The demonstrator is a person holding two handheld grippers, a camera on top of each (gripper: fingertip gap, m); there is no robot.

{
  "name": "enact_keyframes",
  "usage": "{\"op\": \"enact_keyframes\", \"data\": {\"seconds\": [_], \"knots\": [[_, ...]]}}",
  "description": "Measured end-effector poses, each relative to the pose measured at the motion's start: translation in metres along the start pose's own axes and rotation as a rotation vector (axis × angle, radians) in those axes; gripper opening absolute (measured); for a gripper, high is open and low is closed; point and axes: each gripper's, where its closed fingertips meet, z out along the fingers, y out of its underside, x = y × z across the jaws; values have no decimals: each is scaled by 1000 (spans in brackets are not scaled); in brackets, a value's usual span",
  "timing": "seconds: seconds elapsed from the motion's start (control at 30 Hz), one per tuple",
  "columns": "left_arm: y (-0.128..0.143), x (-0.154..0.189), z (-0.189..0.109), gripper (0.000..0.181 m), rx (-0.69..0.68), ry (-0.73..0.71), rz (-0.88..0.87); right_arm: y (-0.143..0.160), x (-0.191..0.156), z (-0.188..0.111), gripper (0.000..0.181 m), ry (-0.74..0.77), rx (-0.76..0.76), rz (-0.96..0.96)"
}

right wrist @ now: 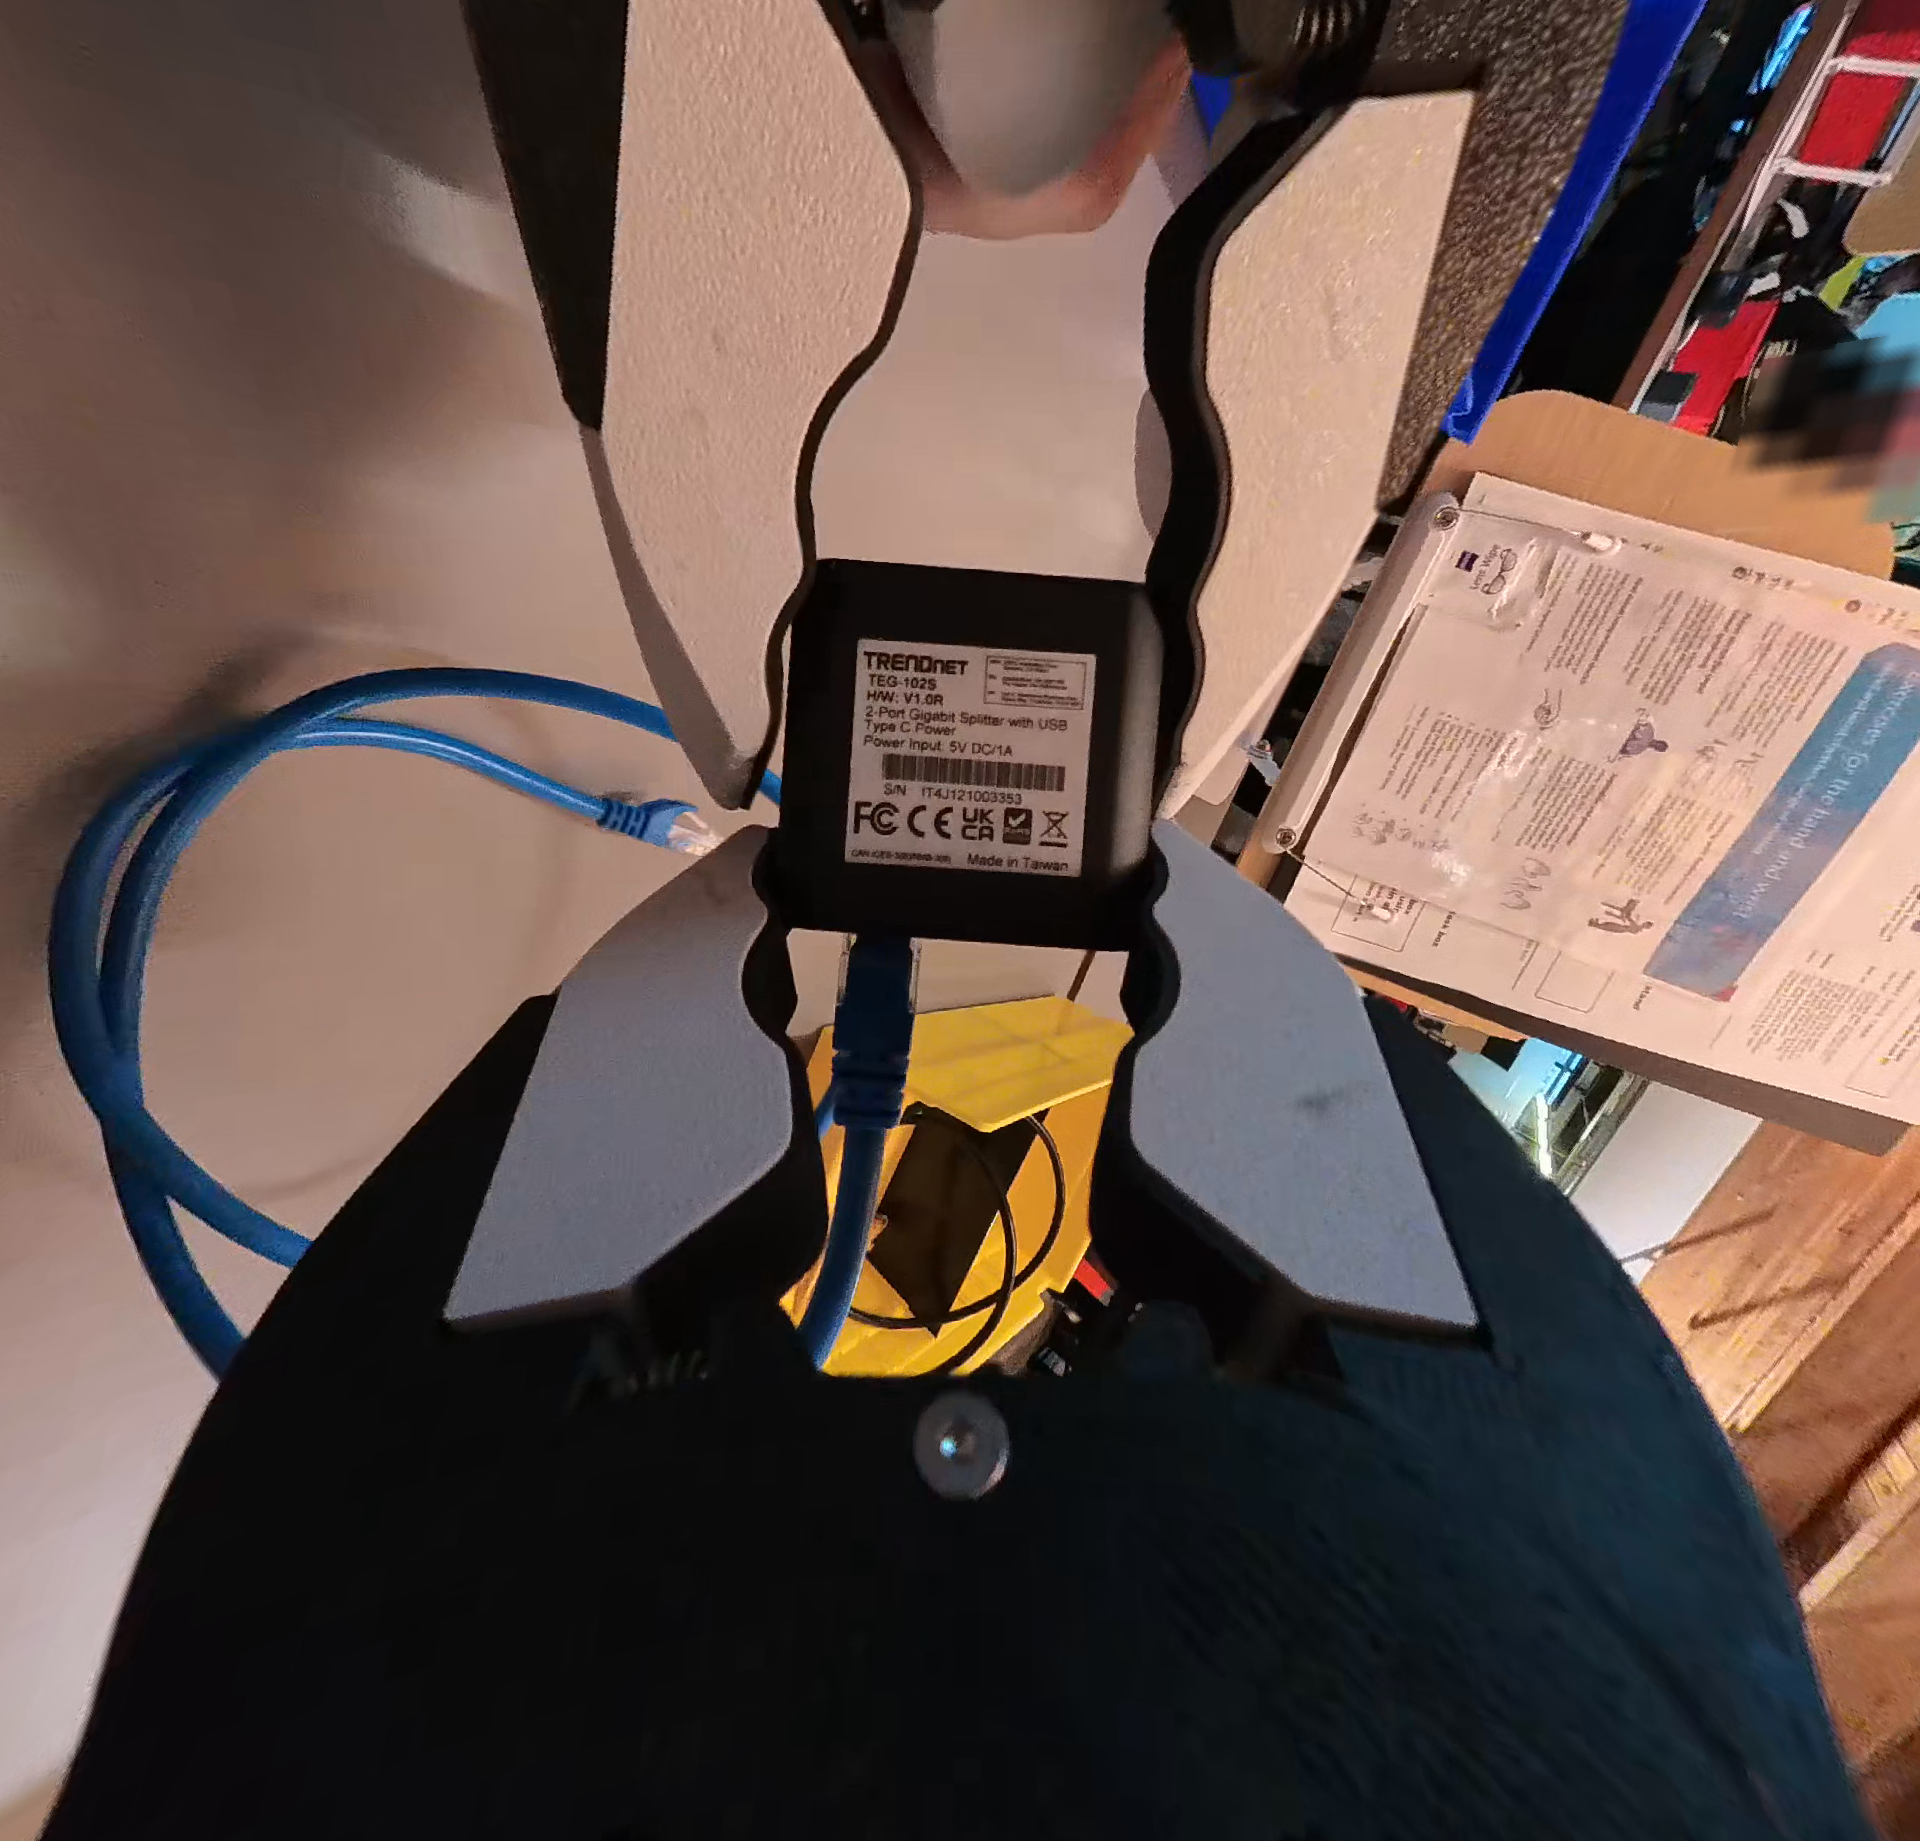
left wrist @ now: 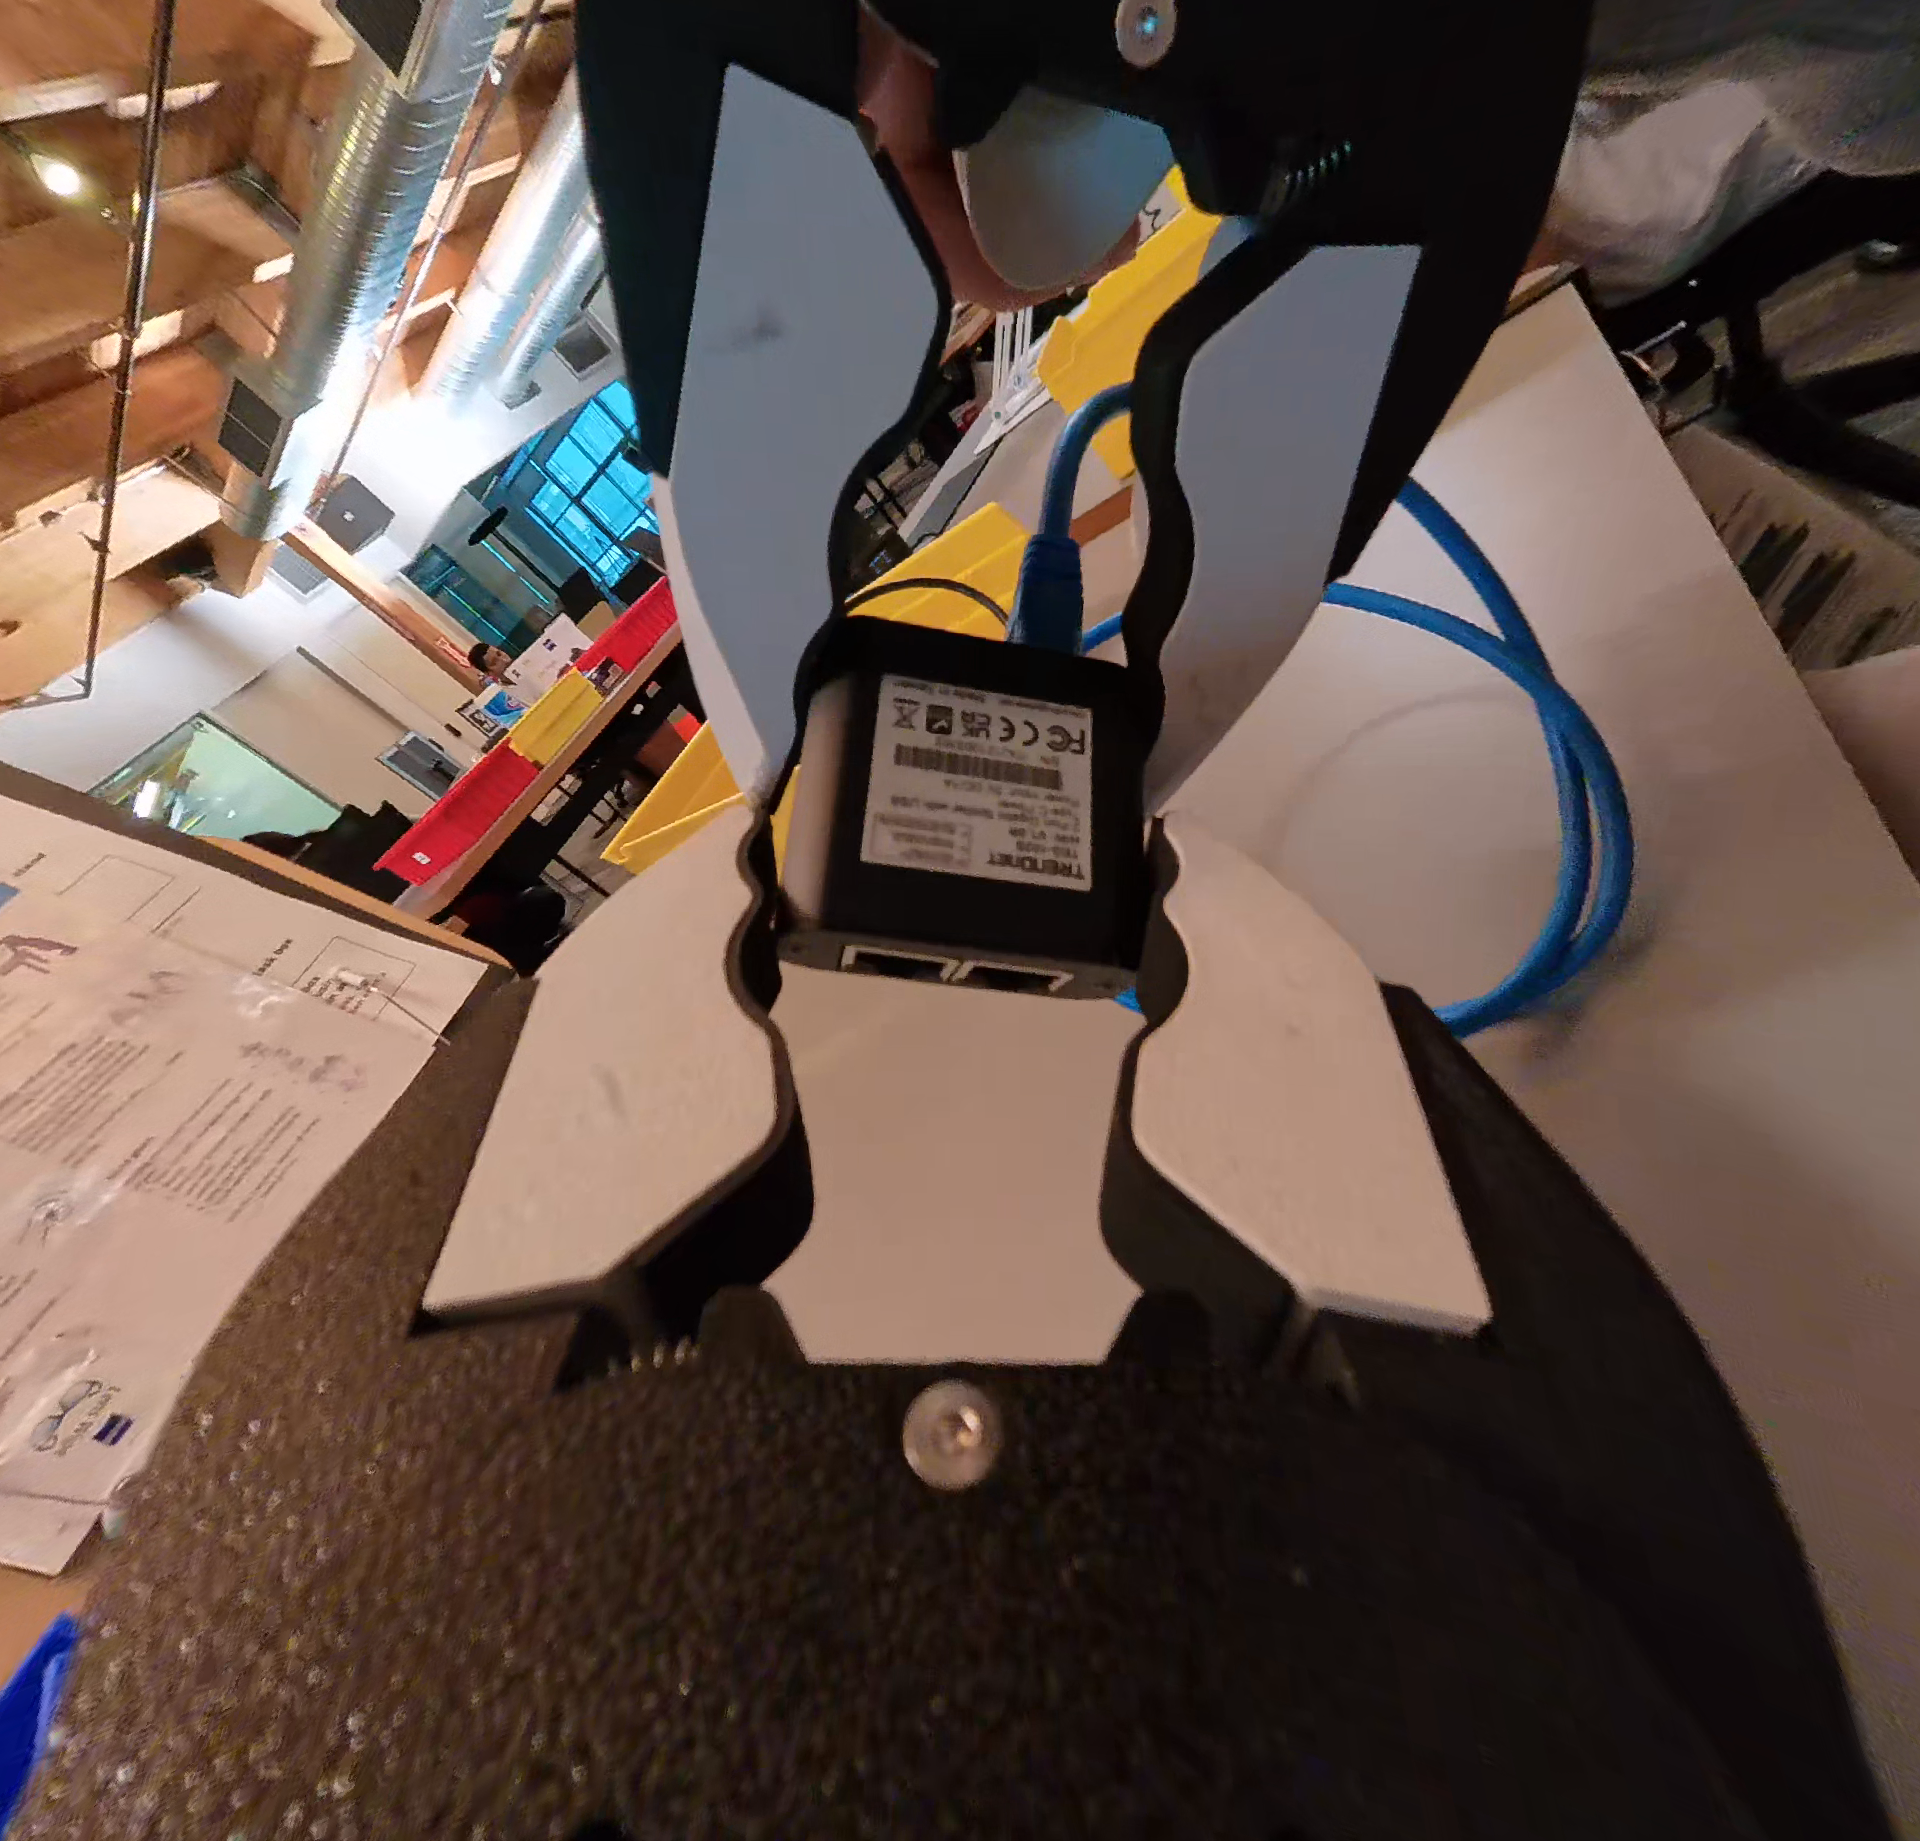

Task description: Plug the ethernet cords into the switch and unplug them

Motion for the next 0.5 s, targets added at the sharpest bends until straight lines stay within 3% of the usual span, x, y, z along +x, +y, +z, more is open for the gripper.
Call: {"op": "enact_keyframes", "data": {"seconds": [0.23, 0.4, 0.5], "knots": [[12, -4, 5, 65, -45, -34, -86, 7, 4, 4, 62, 21, 8, 52], [18, -15, -1, 64, -27, -22, -253, 16, 19, -7, 53, 153, 136, 269], [24, -13, -3, 64, -50, 30, -303, 14, 28, -13, 63, 253, 233, 323]]}}
